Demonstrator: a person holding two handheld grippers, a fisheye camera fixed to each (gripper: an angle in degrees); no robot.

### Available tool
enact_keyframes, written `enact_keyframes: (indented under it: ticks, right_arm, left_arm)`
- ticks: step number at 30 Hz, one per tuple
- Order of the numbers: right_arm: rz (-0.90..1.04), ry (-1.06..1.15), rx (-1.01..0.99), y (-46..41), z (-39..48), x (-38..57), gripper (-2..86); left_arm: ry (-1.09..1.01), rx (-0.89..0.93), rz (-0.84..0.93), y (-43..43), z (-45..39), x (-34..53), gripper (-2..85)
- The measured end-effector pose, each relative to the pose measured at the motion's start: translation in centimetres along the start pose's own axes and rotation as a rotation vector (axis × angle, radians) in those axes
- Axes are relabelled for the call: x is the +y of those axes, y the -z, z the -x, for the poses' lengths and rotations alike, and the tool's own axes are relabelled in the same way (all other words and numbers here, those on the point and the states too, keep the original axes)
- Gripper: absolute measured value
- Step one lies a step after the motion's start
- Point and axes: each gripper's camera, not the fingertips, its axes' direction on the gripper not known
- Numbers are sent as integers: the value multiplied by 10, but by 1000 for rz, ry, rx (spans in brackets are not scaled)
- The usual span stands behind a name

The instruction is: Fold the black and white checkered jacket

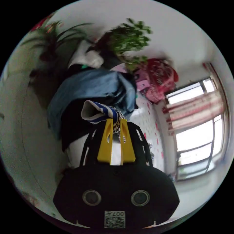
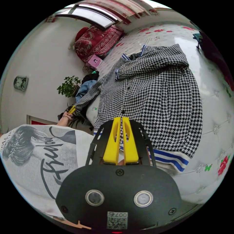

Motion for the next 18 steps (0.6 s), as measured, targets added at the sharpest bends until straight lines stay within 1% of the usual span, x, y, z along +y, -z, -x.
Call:
enact_keyframes:
  ticks: [1, 2, 3, 6, 7, 9, 10, 12, 13, 14, 15, 16, 17, 18]
  right_arm:
    - [-13, -18, -2, 3, -4, 3, -3]
    - [-20, -26, -2, 4, -6, 5, -3]
    - [-31, -42, -2, 8, -10, 7, -3]
    - [-53, -58, 4, 15, -19, 11, -3]
    - [-60, -64, 10, 18, -22, 10, -3]
    - [-76, -77, 4, 23, -27, 8, -3]
    - [-93, -85, -7, 27, -30, 6, -3]
    - [-117, -89, -18, 34, -32, 3, -3]
    - [-128, -90, -15, 39, -33, 1, -3]
    - [-131, -90, -12, 41, -34, 0, -2]
    - [-137, -92, -5, 45, -36, -1, -2]
    - [-141, -99, -1, 49, -40, -2, -1]
    - [-143, -105, 0, 52, -43, -2, 0]
    - [-149, -119, -1, 57, -49, -2, 2]
  left_arm:
    - [-77, -6, -14, 5, -15, -5, 51]
    - [-227, 7, -33, 11, -46, -15, 51]
    - [-341, 73, -26, 14, -74, -26, 50]
    - [-490, 224, -36, 12, -135, -41, 50]
    - [-510, 239, -35, 9, -148, -40, 50]
    - [-610, 324, 0, -6, -212, -18, 49]
    - [-646, 357, 16, -10, -231, -7, 49]
    - [-803, 524, 104, -31, -309, 54, 43]
    - [-835, 572, 130, -37, -327, 73, 35]
    - [-892, 678, 188, -50, -360, 113, 17]
    - [-945, 801, 261, -66, -388, 155, 34]
    - [-974, 852, 312, -75, -401, 178, 42]
    - [-1040, 881, 452, -100, -424, 226, 58]
    - [-1110, 789, 611, -129, -437, 273, 63]
